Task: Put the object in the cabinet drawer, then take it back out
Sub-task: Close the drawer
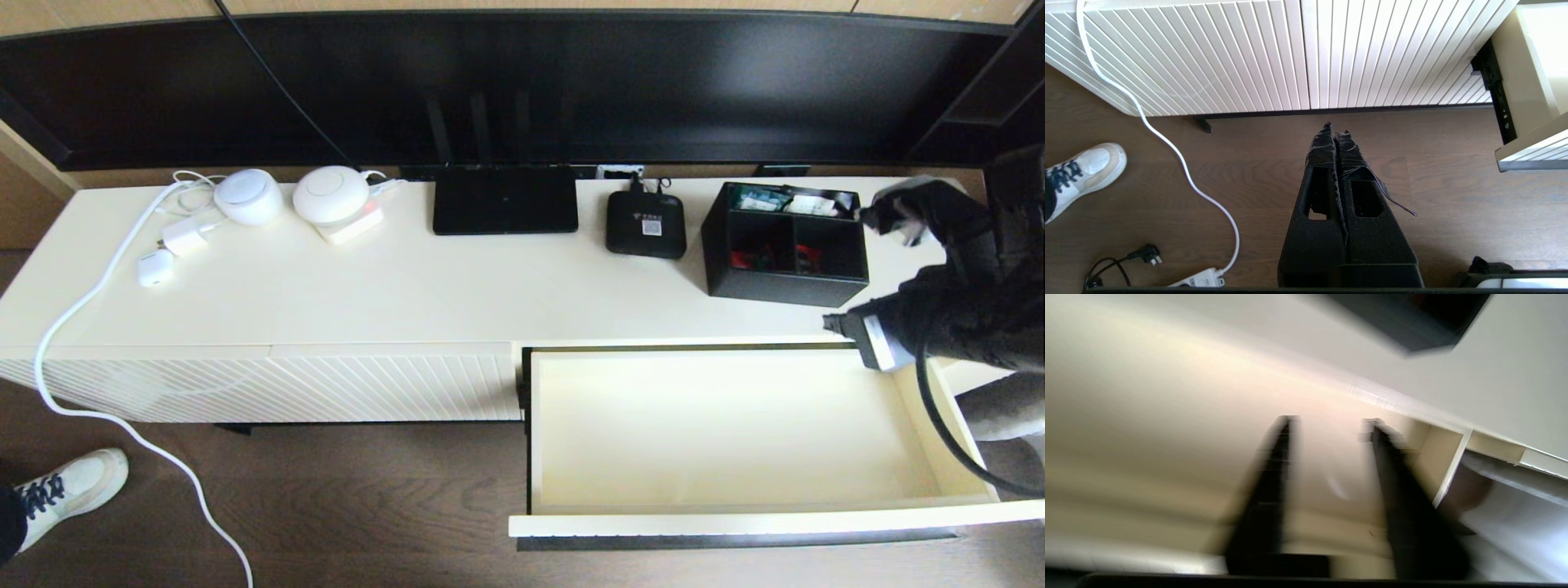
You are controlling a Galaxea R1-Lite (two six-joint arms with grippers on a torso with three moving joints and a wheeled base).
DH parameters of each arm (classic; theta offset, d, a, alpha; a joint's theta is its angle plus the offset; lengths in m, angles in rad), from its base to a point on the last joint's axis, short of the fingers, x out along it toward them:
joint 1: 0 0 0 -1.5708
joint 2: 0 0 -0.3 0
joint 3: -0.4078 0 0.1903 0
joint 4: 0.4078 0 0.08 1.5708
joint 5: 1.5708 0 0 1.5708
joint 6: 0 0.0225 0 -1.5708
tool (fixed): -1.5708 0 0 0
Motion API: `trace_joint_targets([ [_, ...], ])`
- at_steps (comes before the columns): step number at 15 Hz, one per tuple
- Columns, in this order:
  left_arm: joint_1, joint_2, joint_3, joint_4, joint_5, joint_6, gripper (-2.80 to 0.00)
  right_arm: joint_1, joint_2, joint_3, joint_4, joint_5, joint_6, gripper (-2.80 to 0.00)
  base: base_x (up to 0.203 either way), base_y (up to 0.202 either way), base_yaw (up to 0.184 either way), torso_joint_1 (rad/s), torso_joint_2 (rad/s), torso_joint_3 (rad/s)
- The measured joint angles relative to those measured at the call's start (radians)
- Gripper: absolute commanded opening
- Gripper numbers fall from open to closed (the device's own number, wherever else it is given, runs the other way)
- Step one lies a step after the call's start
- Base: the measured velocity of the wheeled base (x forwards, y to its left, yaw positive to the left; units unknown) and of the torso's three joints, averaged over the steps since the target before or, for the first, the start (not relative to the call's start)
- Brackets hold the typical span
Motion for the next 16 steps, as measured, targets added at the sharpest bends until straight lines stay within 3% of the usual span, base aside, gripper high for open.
trace_joint_targets([
  [4,0.000,0.000,0.000,0.000,0.000,0.000,-2.80,0.121,-0.134,0.315,-0.062,0.006,-0.237,-2.80,0.000,0.000,0.000,0.000,0.00,0.000],
  [8,0.000,0.000,0.000,0.000,0.000,0.000,-2.80,0.309,-0.207,0.603,-0.182,0.005,-0.320,-2.80,0.000,0.000,0.000,0.000,0.00,0.000],
  [10,0.000,0.000,0.000,0.000,0.000,0.000,-2.80,0.362,-0.221,0.701,-0.227,0.005,-0.340,-2.80,0.000,0.000,0.000,0.000,0.00,0.000],
  [16,0.000,0.000,0.000,0.000,0.000,0.000,-2.80,0.392,-0.141,0.832,-0.337,0.006,-0.381,-2.80,0.000,0.000,0.000,0.000,0.00,0.000],
])
